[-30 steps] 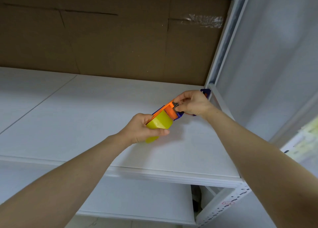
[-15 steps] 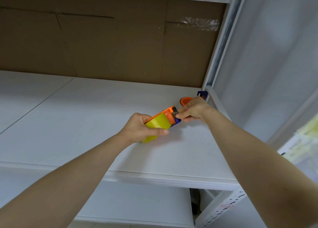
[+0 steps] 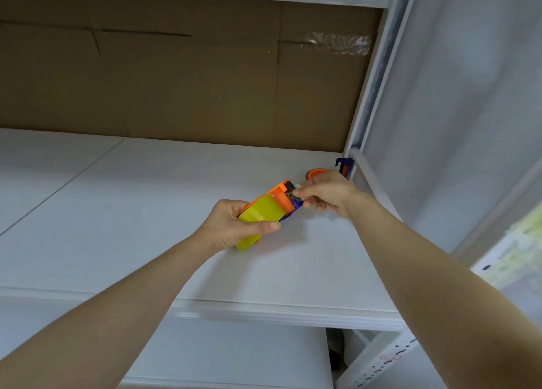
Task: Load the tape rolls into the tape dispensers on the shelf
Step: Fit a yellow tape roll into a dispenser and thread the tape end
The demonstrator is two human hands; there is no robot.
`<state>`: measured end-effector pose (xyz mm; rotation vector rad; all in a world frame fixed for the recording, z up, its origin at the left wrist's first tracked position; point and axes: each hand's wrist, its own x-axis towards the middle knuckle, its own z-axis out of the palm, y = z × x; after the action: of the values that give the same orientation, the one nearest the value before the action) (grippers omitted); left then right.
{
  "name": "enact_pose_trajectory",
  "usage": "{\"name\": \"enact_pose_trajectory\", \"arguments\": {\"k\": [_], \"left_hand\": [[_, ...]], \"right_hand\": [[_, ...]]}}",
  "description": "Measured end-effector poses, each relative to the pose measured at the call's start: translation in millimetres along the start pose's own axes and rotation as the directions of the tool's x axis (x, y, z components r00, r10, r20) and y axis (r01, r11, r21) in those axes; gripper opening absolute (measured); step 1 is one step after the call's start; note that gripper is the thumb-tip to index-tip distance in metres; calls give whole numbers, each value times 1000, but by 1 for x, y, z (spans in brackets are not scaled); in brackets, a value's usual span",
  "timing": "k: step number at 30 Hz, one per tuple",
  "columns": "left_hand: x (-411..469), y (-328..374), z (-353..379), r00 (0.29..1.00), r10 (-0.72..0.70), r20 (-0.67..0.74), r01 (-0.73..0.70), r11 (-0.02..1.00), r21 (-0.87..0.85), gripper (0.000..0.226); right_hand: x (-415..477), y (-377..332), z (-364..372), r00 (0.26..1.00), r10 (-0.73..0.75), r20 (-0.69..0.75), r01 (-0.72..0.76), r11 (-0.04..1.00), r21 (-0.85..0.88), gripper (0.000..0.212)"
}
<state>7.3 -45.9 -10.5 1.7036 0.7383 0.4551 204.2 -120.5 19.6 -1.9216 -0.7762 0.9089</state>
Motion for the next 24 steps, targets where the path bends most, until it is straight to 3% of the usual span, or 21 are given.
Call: {"name": "enact_pose_trajectory", "arguments": {"k": [7,9,13,15,24], "left_hand": [[-4,-1,0,1000,5,-22,-5,1000,0,29],[-4,-1,0,1000,8,-23,-8,1000,5,27],[-4,-3,1,999,17,-35,-16,1000,9,30],[-3,-4,0,999,21,-29,-21,1000,10,26],[-4,-3,-4,993,37,108,-40,999,26,28]], "right_hand": [[2,14,12,995,-3,-98,28,968,250,11],[5,14,17,983,-64,-169,90,984,154,16],[10,12,26,914,-304,-270,238,938,-251,15],[11,16,31,891,-351,-288,266,918,-295,8],[13,17,51,813,-444,-376,304,875,-376,17]]}}
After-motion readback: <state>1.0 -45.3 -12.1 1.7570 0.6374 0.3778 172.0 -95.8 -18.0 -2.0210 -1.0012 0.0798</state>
